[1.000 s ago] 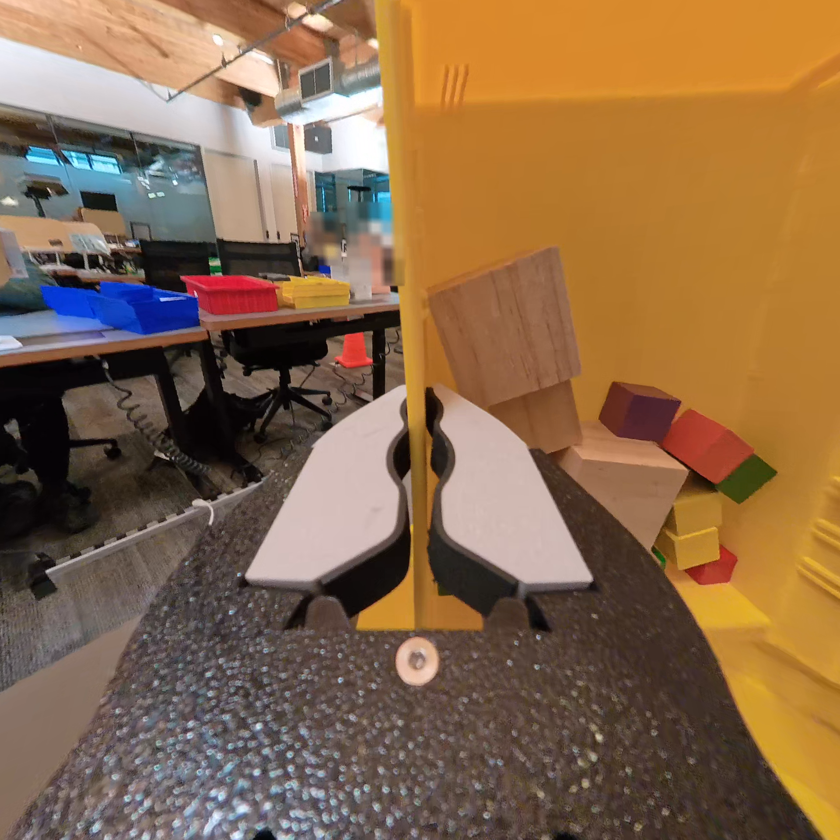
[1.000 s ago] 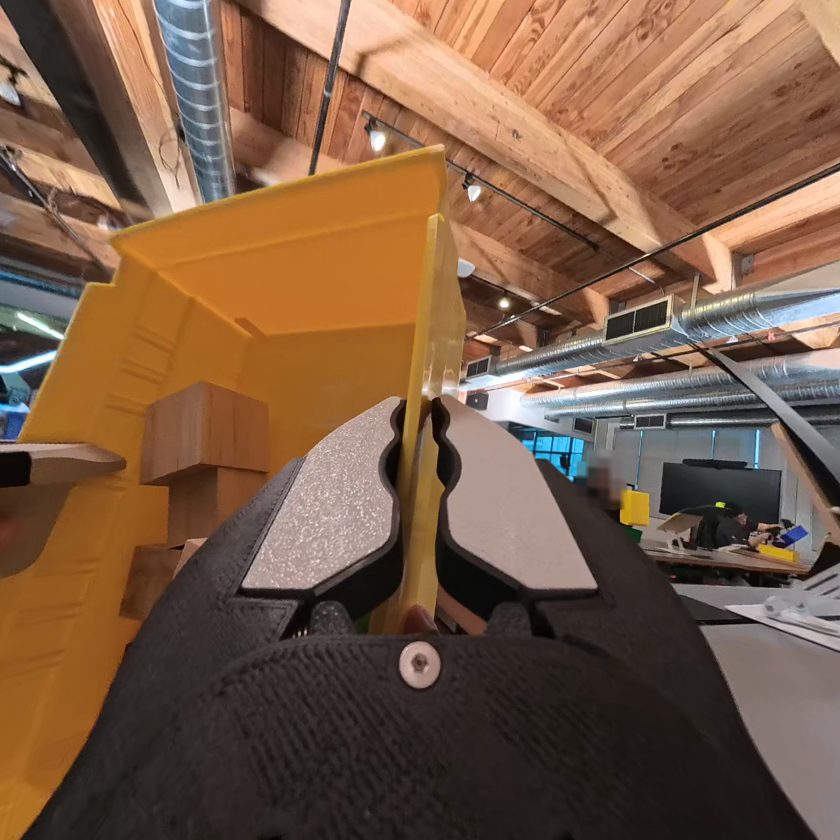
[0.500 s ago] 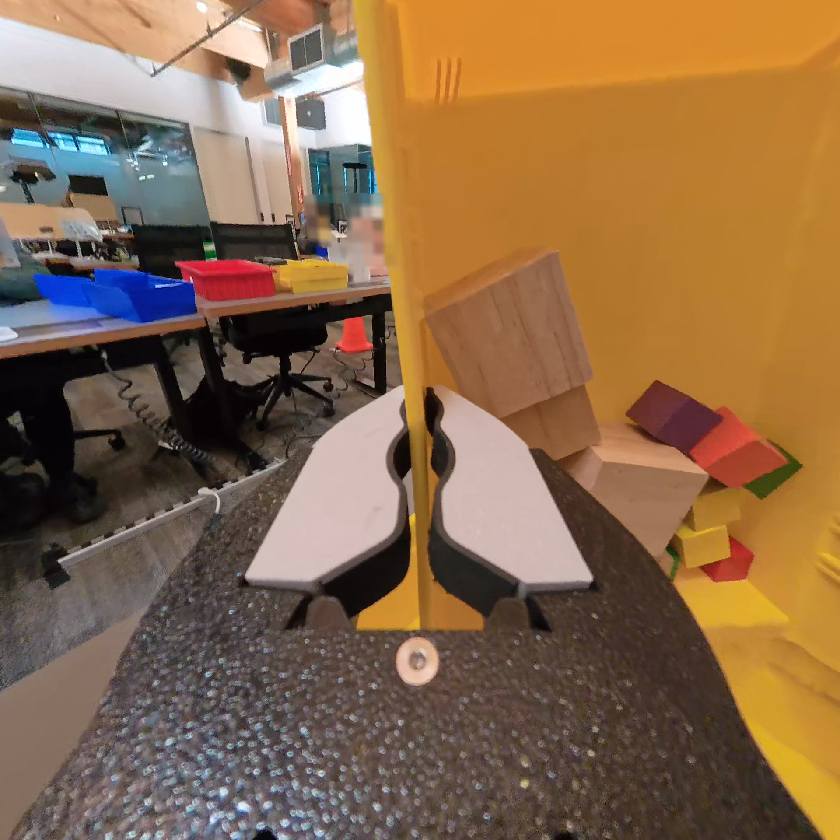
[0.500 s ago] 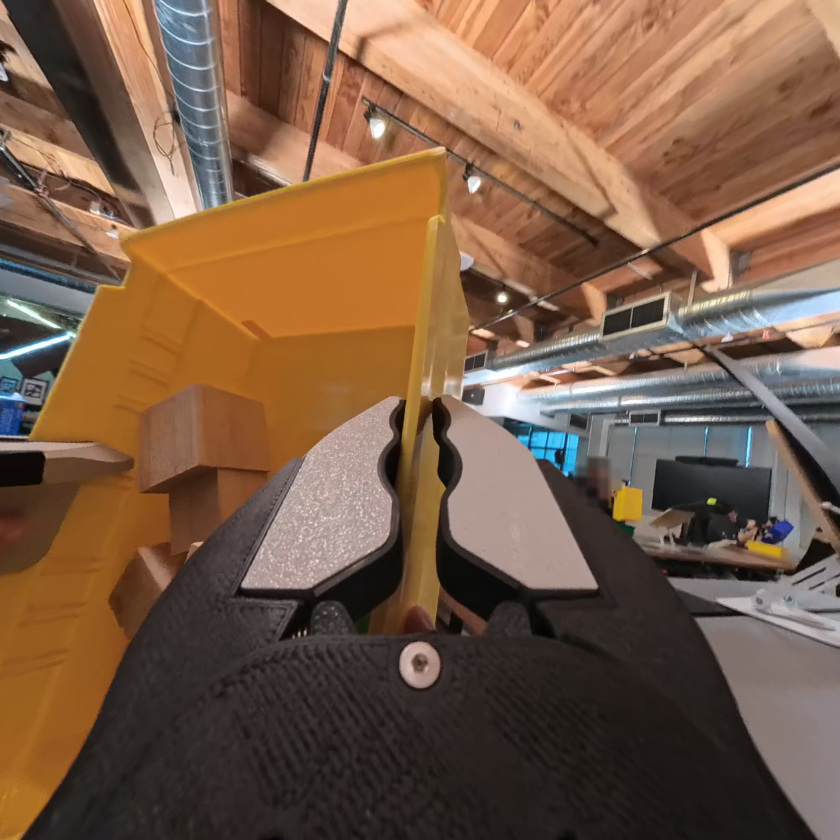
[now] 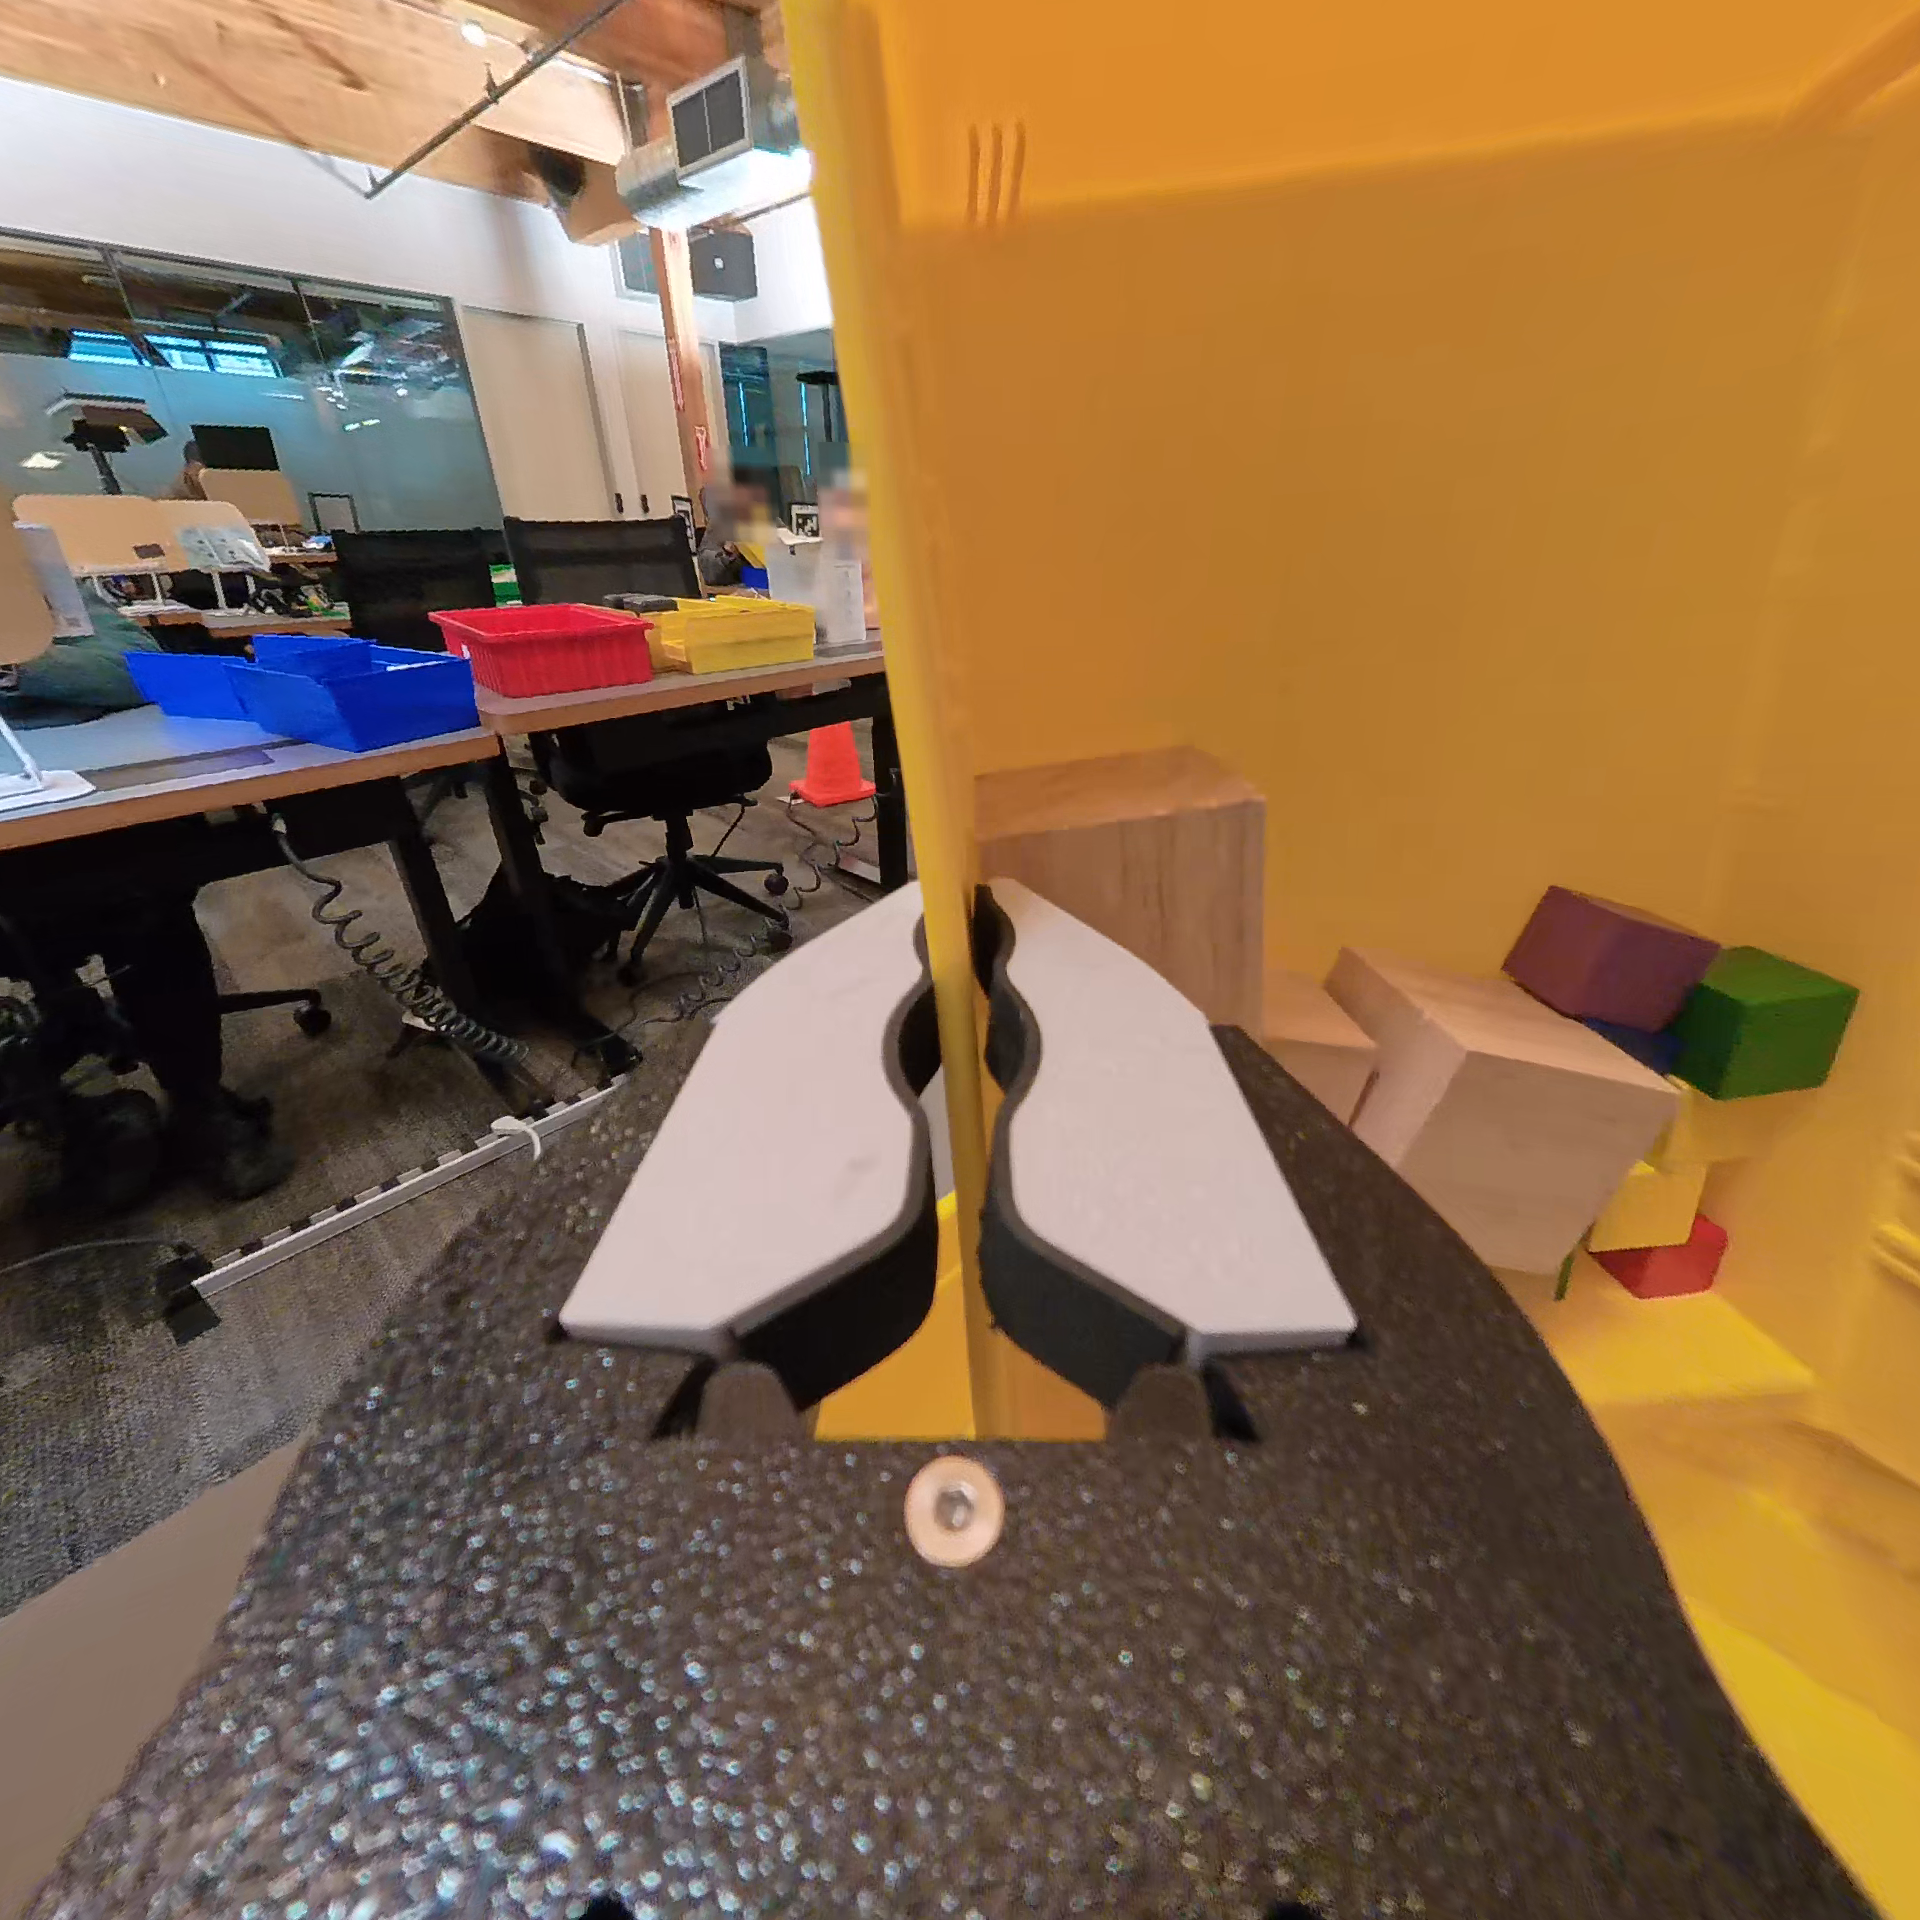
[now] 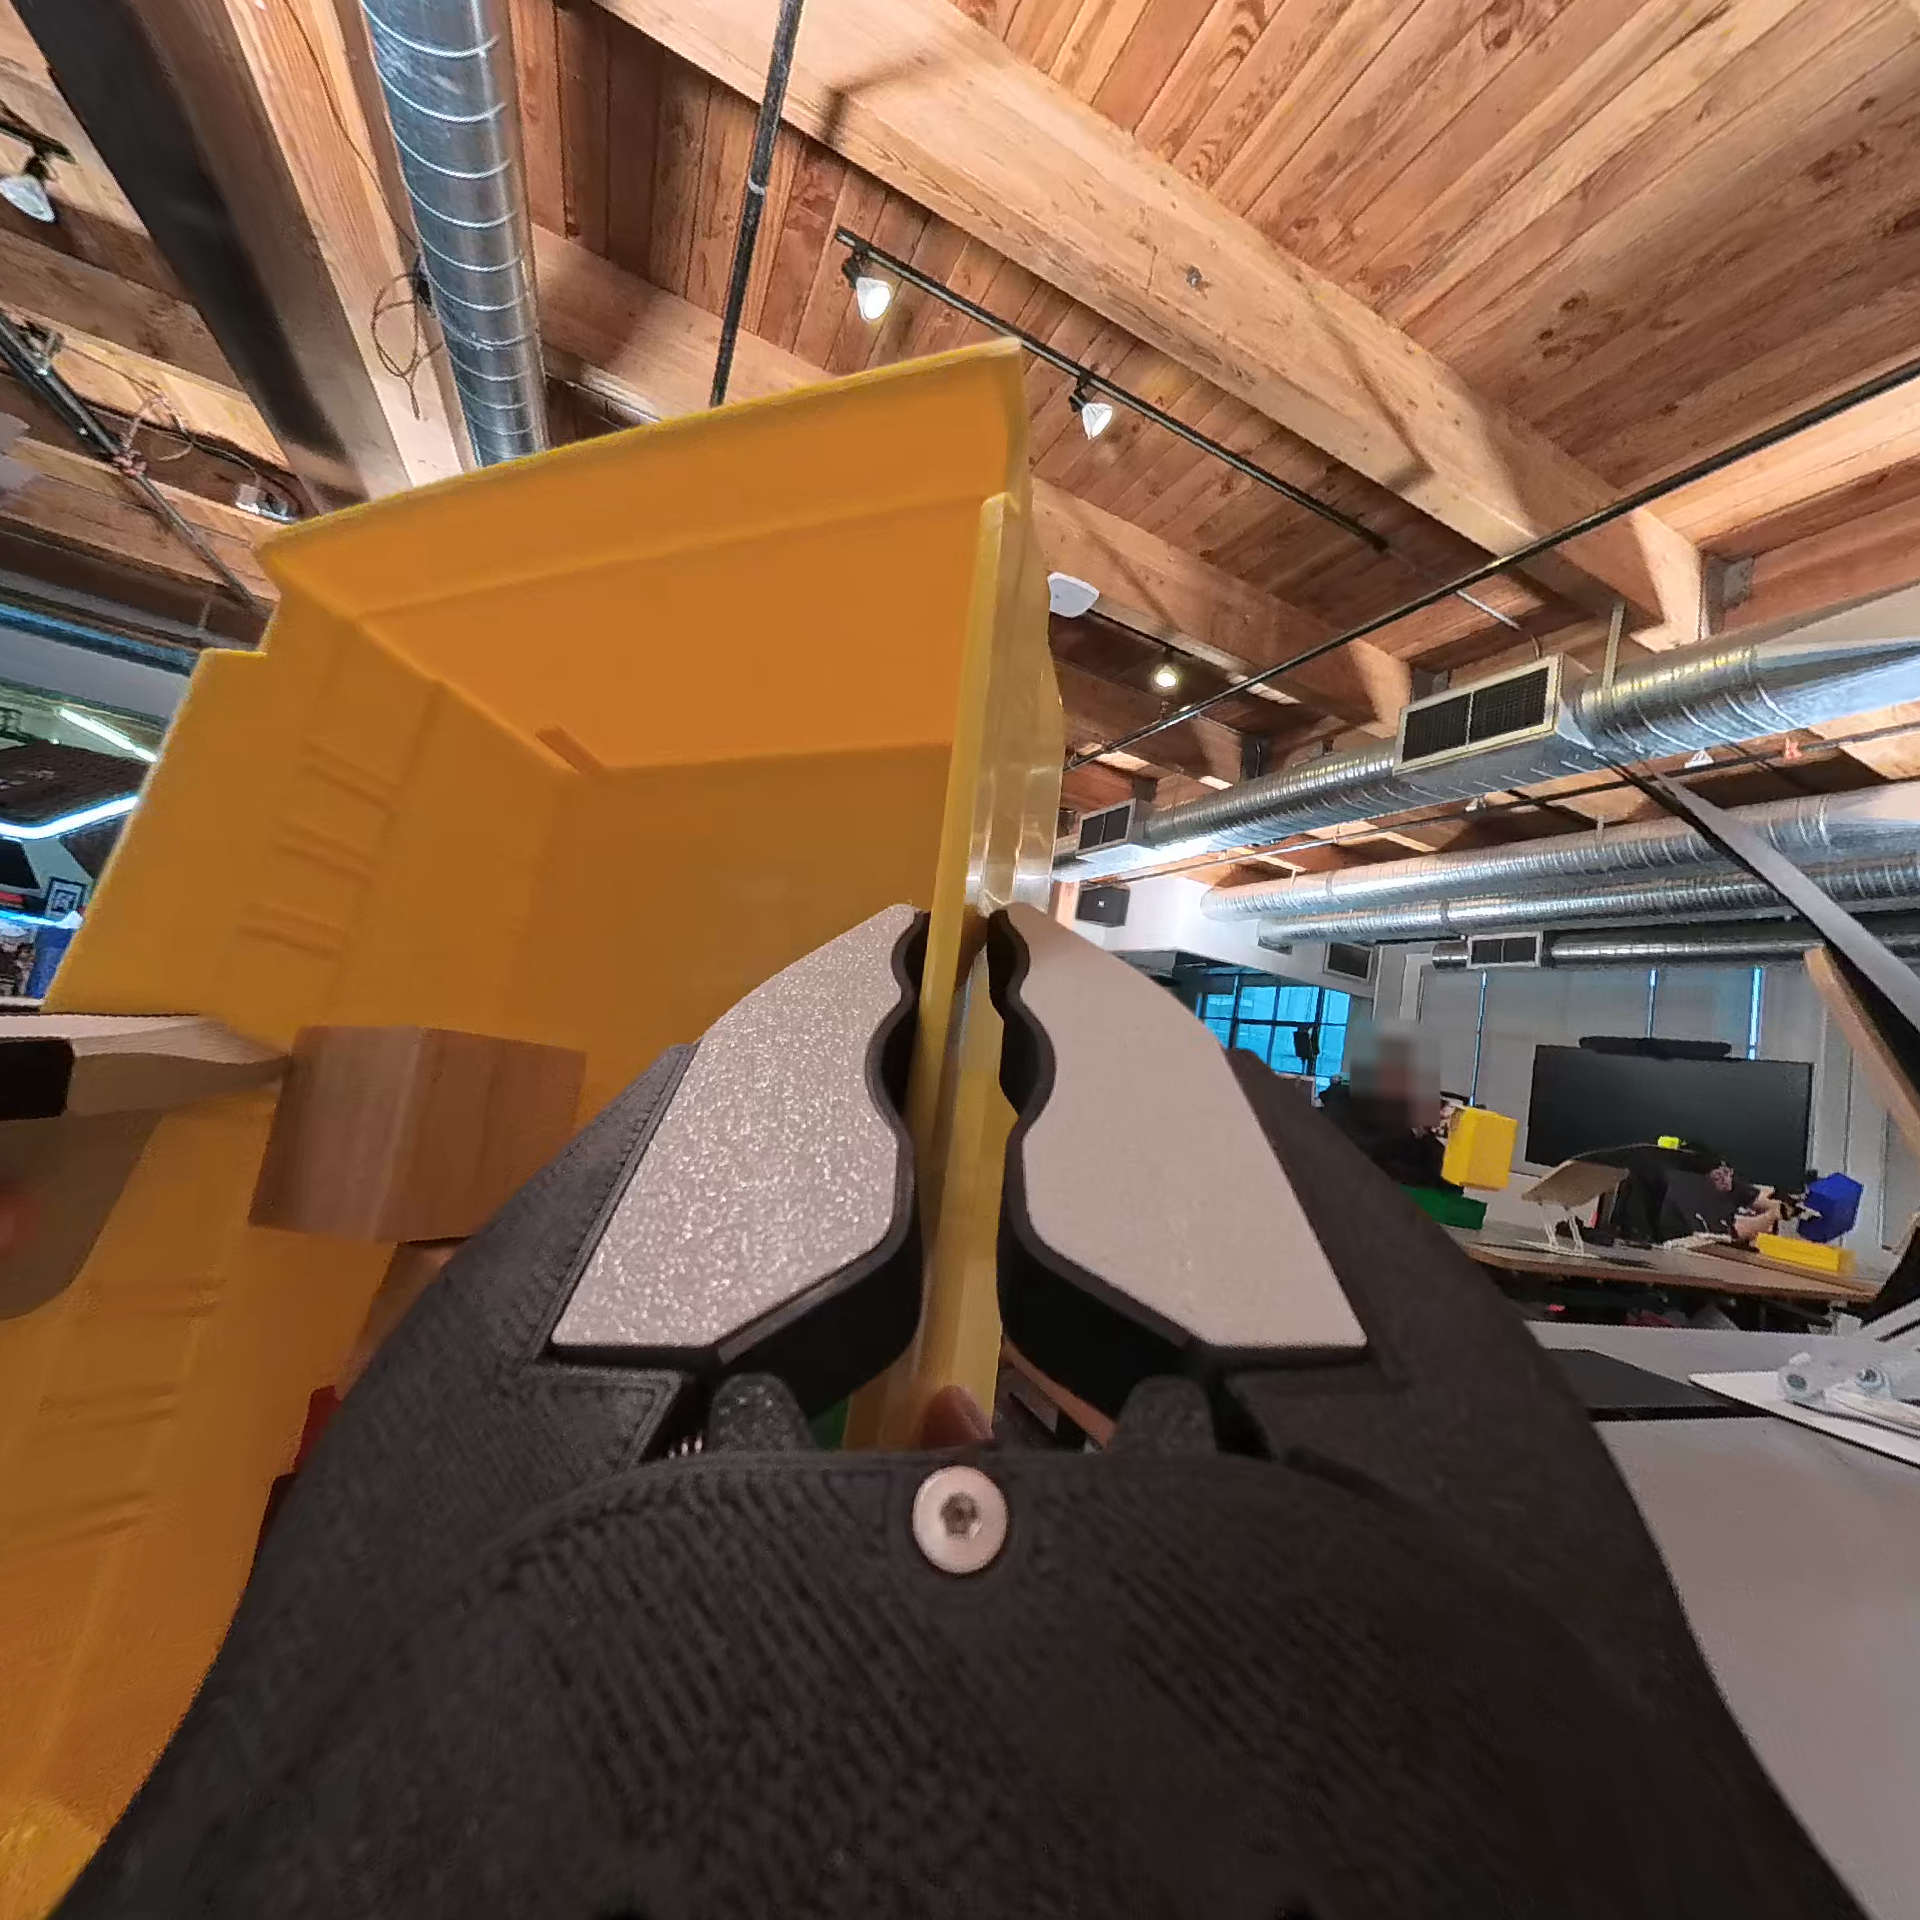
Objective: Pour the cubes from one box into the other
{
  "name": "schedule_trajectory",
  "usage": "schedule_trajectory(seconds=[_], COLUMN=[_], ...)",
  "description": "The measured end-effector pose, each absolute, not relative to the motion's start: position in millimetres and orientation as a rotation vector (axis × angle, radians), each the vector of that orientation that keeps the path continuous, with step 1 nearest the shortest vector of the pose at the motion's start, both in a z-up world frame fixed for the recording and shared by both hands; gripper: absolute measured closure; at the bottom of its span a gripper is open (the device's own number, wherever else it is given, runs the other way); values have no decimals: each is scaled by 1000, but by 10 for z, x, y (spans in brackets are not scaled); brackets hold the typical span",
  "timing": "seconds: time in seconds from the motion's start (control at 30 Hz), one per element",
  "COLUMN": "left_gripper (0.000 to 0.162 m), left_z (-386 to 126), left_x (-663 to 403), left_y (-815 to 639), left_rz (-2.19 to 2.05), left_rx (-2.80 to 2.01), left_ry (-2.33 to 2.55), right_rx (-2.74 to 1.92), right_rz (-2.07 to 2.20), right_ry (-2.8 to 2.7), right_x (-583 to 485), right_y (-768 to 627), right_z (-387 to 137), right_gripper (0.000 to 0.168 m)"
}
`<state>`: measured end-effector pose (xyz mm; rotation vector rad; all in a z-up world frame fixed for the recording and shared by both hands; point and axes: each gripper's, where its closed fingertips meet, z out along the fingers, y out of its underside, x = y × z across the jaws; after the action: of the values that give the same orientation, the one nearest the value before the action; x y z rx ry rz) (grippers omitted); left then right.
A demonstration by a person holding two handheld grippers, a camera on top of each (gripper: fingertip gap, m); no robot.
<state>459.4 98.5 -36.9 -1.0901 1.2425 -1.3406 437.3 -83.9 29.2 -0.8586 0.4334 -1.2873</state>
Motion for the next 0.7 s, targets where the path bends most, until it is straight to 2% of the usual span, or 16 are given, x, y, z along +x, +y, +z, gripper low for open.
schedule_trajectory(seconds=[0.27,0.7], left_gripper=[159,159], left_z=[-176,-144], left_x=[4485,4399], left_y=[967,950], left_rz=[-1422,-1386], left_rx=[-978,-1004], left_ry=[1167,1161], right_rx=[-805,-798], right_rz=[-1347,-1332], right_ry=[319,343], right_x=[4153,4118], right_y=[-830,-876], right_z=[513,542], right_gripper=[157,158])
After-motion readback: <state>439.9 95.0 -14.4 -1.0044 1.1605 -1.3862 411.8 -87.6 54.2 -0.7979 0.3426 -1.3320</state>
